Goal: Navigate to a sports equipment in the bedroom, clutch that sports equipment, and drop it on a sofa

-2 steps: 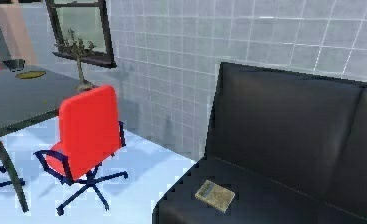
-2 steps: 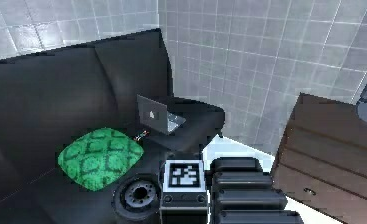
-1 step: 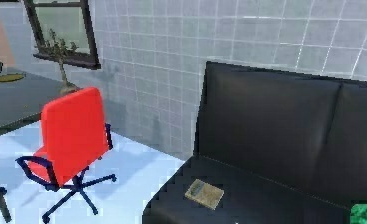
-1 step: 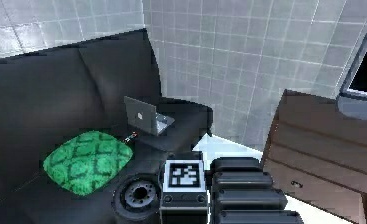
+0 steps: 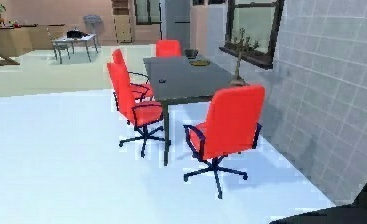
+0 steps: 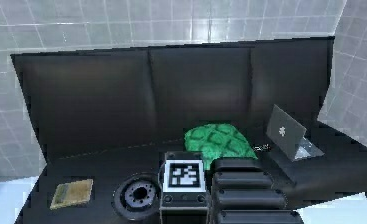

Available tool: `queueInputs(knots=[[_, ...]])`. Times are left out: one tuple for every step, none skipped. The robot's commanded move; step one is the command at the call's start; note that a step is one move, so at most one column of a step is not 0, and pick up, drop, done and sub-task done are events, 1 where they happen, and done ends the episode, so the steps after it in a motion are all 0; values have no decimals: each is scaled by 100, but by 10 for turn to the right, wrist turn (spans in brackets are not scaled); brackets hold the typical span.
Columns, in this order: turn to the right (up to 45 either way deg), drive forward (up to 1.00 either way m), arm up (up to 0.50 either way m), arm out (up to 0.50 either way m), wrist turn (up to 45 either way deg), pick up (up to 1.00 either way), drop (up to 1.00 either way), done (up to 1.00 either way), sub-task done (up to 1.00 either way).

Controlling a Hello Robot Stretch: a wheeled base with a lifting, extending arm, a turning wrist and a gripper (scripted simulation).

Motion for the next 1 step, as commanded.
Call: queueInputs(knots=[[-390,0,0,0,0,0,0,0,0]])
